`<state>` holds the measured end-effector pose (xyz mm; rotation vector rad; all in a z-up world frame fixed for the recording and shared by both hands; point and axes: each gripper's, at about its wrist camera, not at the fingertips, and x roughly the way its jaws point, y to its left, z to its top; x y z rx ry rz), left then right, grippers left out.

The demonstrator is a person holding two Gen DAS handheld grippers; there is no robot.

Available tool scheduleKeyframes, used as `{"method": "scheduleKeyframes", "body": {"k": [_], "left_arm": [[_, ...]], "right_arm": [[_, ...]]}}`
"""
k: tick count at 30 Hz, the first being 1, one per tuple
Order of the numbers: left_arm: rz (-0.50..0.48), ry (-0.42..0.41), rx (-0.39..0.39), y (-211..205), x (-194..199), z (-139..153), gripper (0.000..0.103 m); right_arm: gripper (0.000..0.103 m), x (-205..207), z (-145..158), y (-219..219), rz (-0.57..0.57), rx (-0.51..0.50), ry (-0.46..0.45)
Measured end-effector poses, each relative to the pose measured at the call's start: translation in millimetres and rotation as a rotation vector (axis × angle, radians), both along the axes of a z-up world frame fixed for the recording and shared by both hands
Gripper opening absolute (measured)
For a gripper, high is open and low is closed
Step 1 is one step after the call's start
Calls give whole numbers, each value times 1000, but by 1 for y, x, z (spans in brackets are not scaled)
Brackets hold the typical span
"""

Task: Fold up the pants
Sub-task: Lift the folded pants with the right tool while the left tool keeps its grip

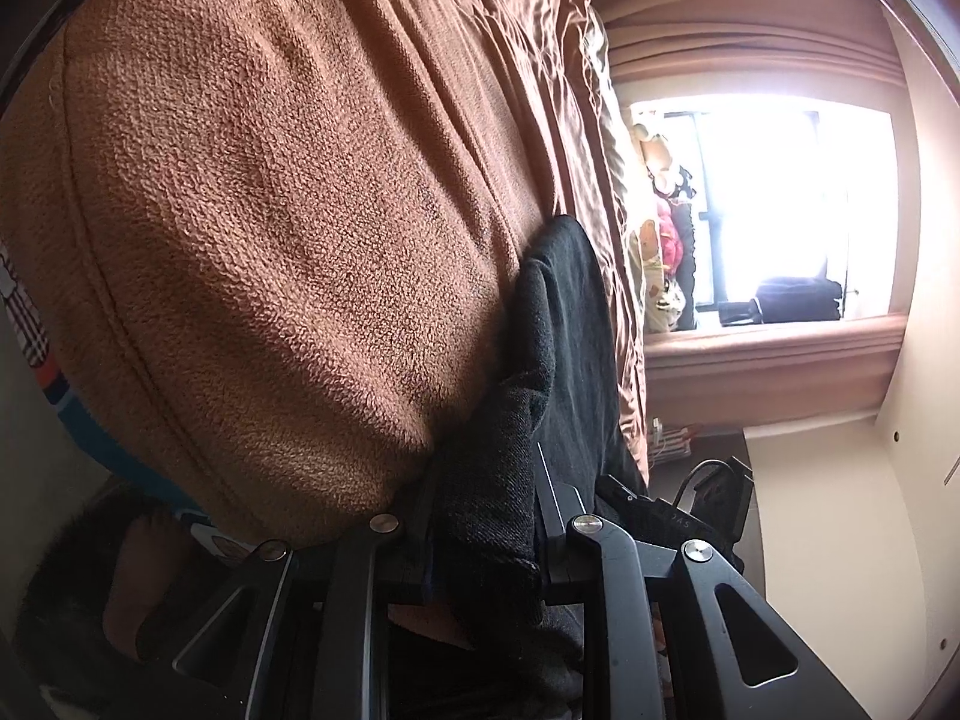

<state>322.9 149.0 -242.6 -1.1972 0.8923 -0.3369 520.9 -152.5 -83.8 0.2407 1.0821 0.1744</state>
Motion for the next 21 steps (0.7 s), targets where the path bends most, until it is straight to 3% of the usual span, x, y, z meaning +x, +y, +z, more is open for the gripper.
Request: {"method": "scheduleKeyframes", "body": {"k": [13, 21], "left_arm": [[27, 13, 6, -5, -3, 1, 23], [-2, -55, 58, -13, 4, 40, 21]], "right_arm": [[1, 41, 8, -20, -73, 34, 15], [1, 21, 9, -12, -41, 41, 52]]}}
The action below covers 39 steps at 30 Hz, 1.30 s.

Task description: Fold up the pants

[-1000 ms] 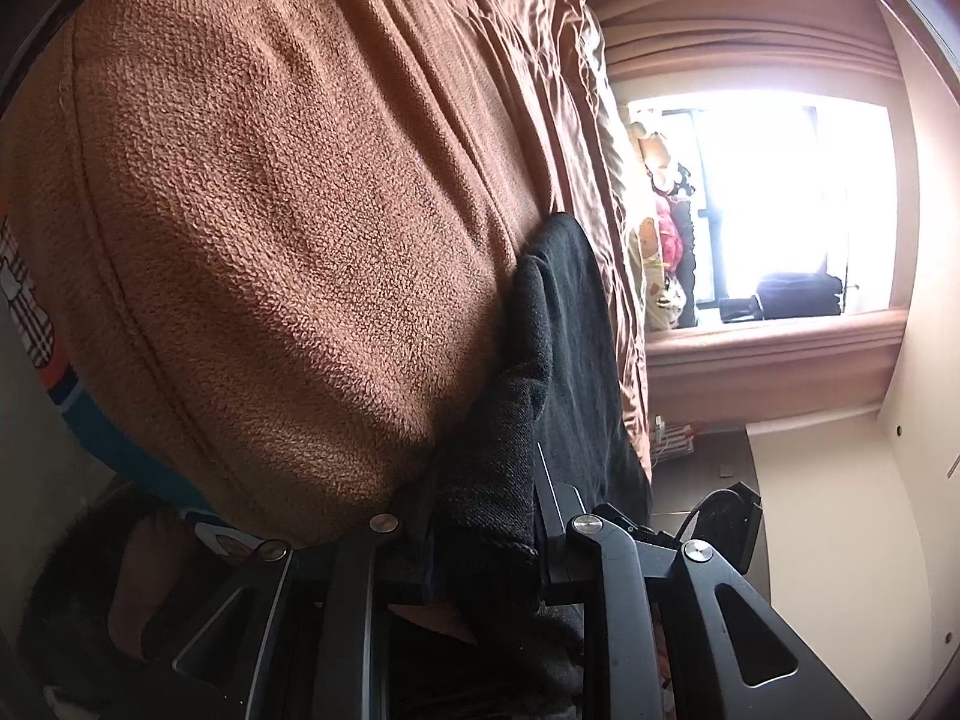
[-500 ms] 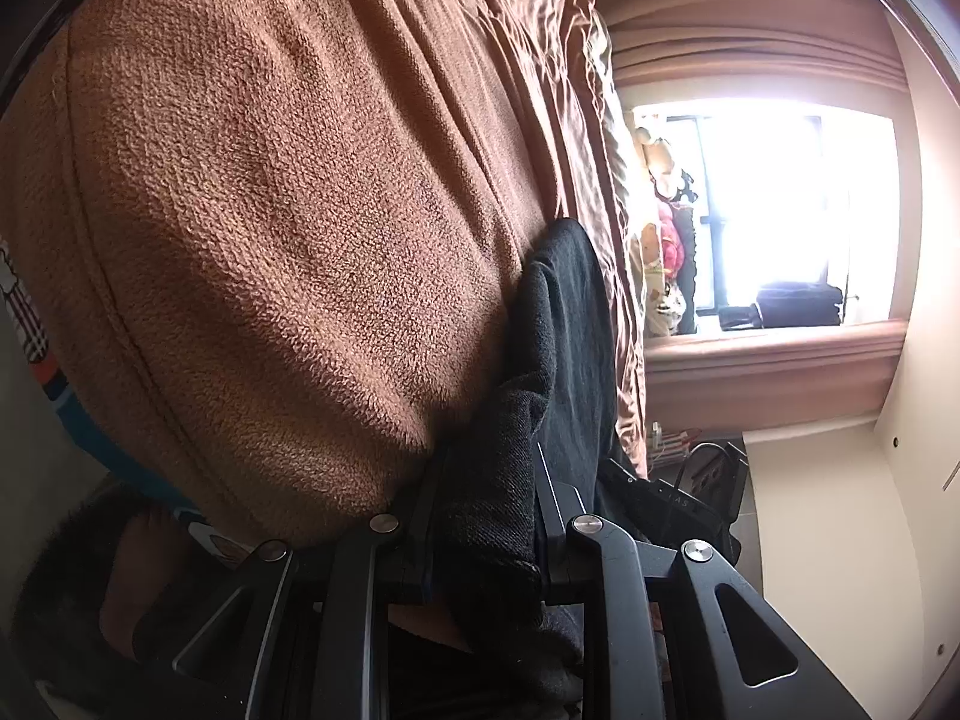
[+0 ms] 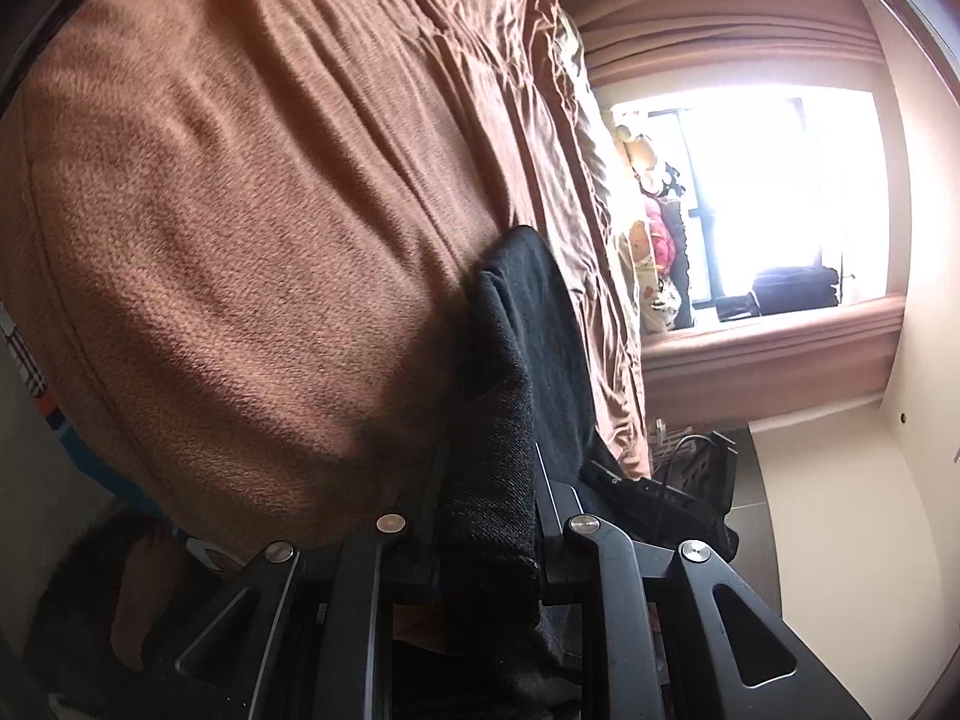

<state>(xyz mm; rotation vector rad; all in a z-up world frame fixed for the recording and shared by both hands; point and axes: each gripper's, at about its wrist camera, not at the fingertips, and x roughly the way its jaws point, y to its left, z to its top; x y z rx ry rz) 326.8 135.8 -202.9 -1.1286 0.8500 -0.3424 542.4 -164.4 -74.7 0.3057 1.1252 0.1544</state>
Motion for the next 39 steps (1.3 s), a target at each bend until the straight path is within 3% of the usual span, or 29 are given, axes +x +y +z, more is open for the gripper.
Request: {"method": "scheduleKeyframes", "body": {"k": [5, 17, 25, 30, 39], "left_arm": [[-38, -74, 24, -11, 7, 34, 21], [-159, -226, 86, -57, 24, 108, 21], [-247, -290, 113, -105, 30, 144, 21], [-293, -320, 135, -132, 35, 164, 21], [-400, -357, 167, -189, 31, 183, 21]], "right_arm": [[1, -29, -7, 6, 41, 18, 17], [1, -94, -25, -10, 67, 252, 53], [1, -119, -35, -26, 76, 344, 54], [1, -132, -25, -47, 76, 388, 13], [7, -170, 20, -136, -43, 412, -195]]}}
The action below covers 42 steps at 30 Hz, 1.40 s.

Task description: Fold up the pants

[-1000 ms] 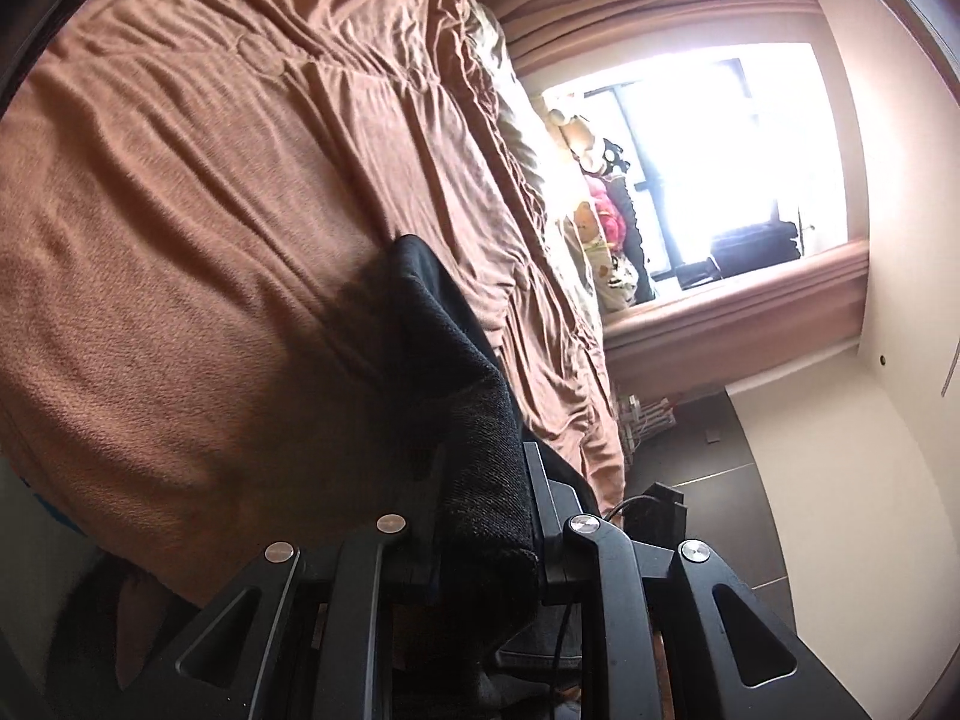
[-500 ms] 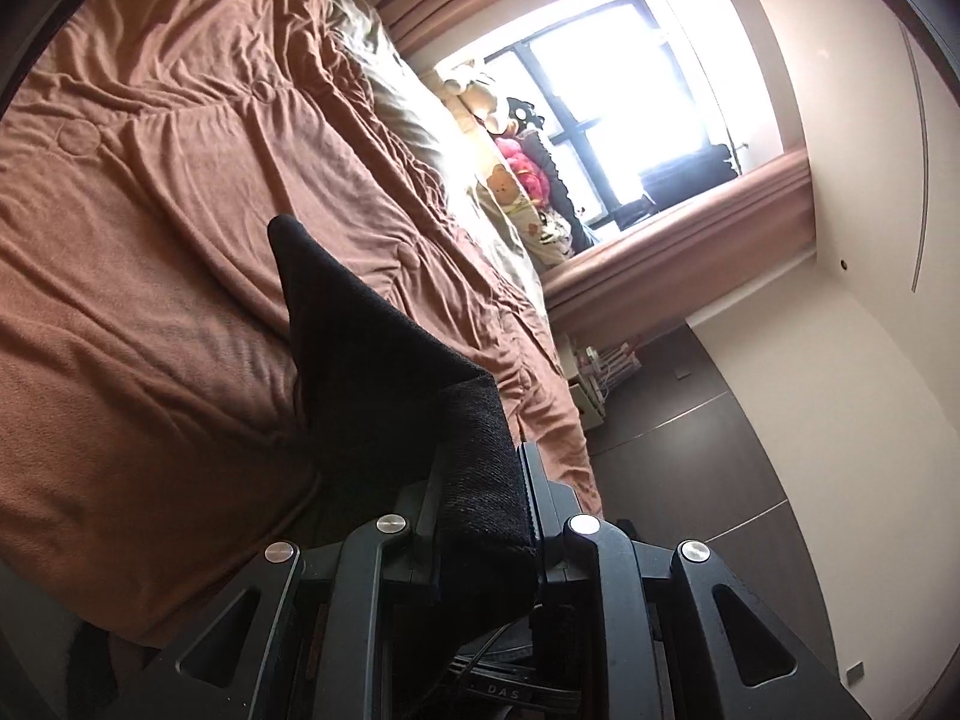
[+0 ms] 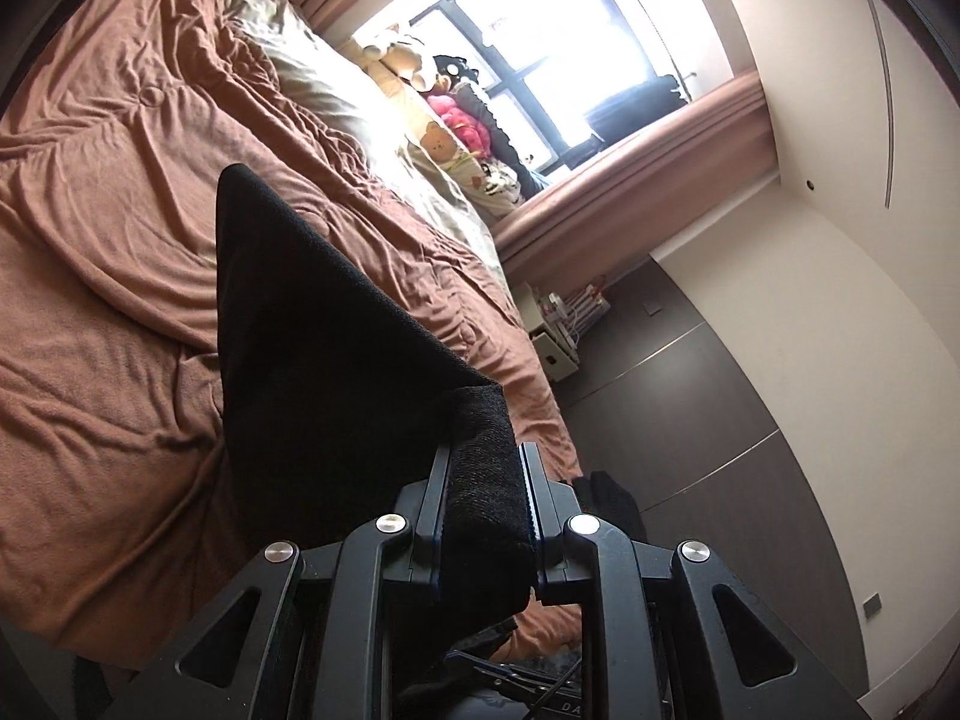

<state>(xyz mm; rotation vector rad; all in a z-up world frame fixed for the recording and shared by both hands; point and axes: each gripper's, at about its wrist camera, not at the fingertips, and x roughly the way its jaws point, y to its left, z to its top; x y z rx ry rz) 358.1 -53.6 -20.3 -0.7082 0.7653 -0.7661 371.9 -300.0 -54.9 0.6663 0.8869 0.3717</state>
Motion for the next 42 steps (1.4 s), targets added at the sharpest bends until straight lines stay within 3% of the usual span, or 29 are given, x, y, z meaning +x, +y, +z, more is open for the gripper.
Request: {"method": "scheduleKeyframes", "body": {"k": [2, 4, 7, 12, 23, 31, 36, 40, 42], "left_arm": [[-28, -5, 4, -15, -2, 2, 21], [-55, -9, 11, -29, -4, 3, 21], [-92, -5, 13, -50, -6, 2, 21], [-155, 9, 12, -86, -7, -6, 21], [-299, 105, 39, -176, -11, -44, 20], [-370, 120, 53, -196, -35, -52, 20], [-416, 157, 45, -202, -49, -65, 20], [-434, 177, 83, -210, -56, -80, 20], [-442, 205, 85, -212, -55, -86, 26]], "right_arm": [[16, -7, 9, -21, -31, 12, -37], [39, -16, 15, -37, -60, 12, -70], [52, -29, 22, -60, -103, 14, -113], [56, -46, 21, -94, -178, 32, -136], [56, -130, -25, -133, -366, 99, -87], [56, -165, -22, -141, -417, 139, -81], [56, -169, -21, -147, -428, 149, -100], [56, -173, -23, -151, -437, 164, -106], [56, -174, -23, -151, -434, 175, -108]]}}
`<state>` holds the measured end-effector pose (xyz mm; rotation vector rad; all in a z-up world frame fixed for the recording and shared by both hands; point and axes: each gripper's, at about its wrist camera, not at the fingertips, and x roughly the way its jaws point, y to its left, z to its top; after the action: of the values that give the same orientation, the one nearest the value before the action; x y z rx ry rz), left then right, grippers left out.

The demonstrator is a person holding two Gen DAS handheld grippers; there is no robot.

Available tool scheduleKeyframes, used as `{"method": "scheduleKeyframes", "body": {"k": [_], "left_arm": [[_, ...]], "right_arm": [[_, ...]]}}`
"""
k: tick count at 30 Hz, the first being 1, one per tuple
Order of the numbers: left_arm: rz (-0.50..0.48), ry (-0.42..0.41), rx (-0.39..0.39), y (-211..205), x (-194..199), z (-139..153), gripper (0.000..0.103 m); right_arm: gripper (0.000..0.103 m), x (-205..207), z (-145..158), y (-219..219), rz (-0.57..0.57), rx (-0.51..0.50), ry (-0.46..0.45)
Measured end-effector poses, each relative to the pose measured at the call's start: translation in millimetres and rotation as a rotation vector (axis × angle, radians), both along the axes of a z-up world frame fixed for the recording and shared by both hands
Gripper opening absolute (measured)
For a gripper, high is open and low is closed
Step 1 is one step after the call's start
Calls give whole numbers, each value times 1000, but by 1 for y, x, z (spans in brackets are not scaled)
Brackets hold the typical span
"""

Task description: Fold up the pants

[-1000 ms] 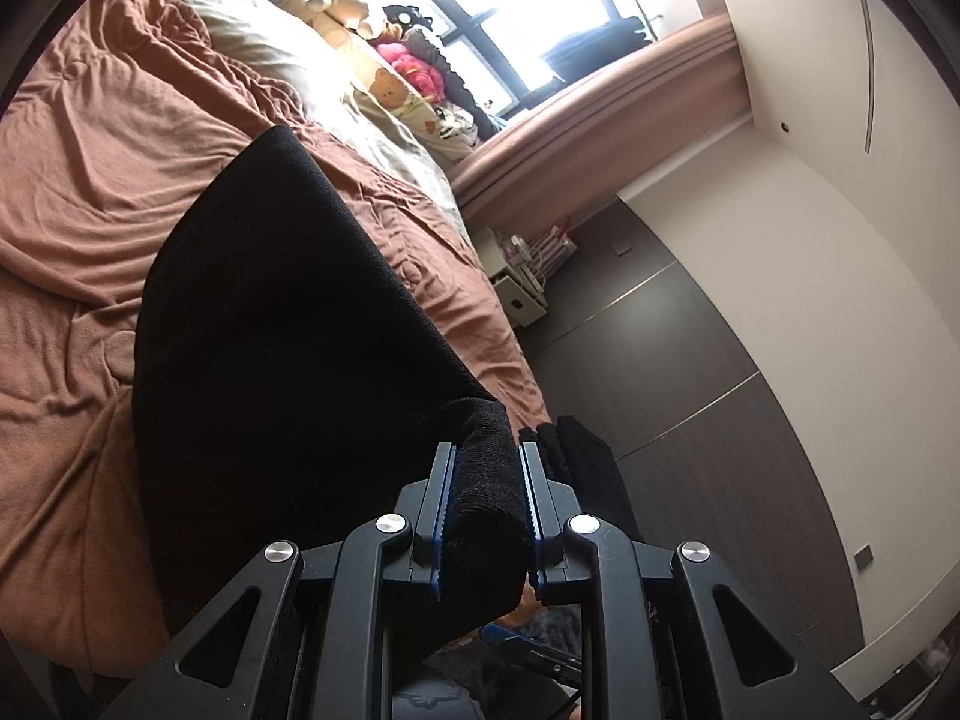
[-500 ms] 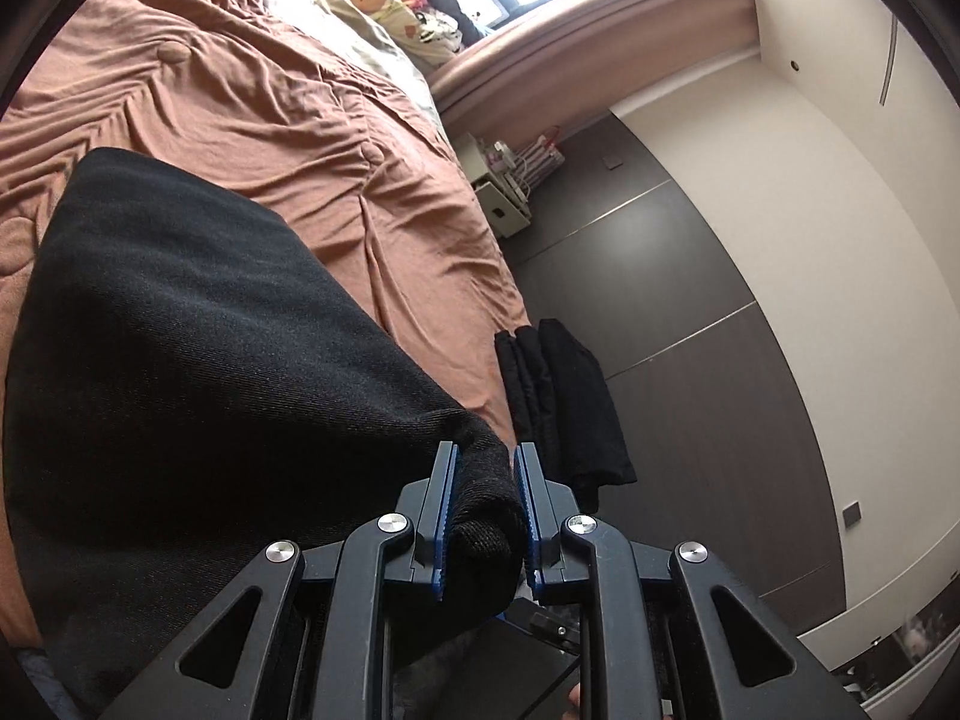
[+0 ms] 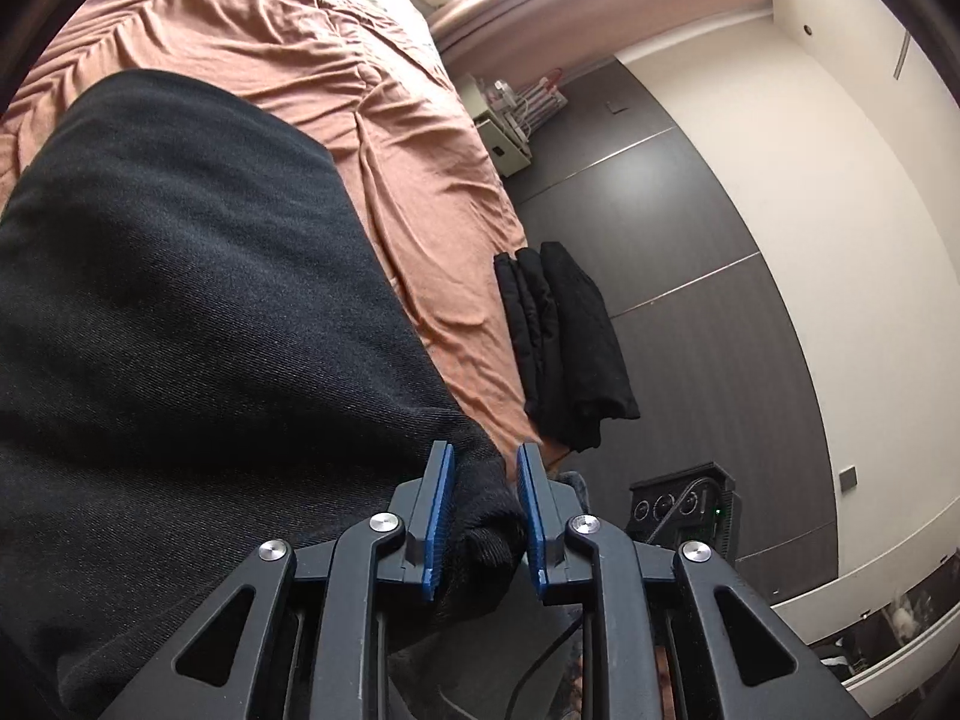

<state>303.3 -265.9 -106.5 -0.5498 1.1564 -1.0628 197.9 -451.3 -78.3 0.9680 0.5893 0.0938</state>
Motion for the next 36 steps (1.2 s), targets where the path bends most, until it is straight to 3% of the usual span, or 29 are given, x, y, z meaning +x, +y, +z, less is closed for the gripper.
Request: {"method": "scheduleKeyframes", "body": {"k": [1, 4, 5, 8, 10, 28, 36], "left_arm": [[-6, 13, -5, -1, 1, -2, 29], [5, -11, 23, 0, 0, 3, 72], [19, -35, 23, 4, 0, 7, 76], [32, -56, 21, 16, 3, 12, 76], [57, -77, 49, 28, 8, 13, 76], [280, -52, 196, 135, 63, -23, 76], [339, 23, 255, 157, 84, -60, 58]], "right_arm": [[56, 0, 0, 1, 6, 4, -4], [56, 3, -1, 4, 27, 14, -21], [56, 5, -1, 5, 32, 15, -24], [58, 11, -1, 8, 49, 19, -34], [67, 17, -3, 11, 56, 15, -33], [67, 100, -1, 34, 149, -97, 33], [61, 145, 2, 35, 174, -176, 81]]}}
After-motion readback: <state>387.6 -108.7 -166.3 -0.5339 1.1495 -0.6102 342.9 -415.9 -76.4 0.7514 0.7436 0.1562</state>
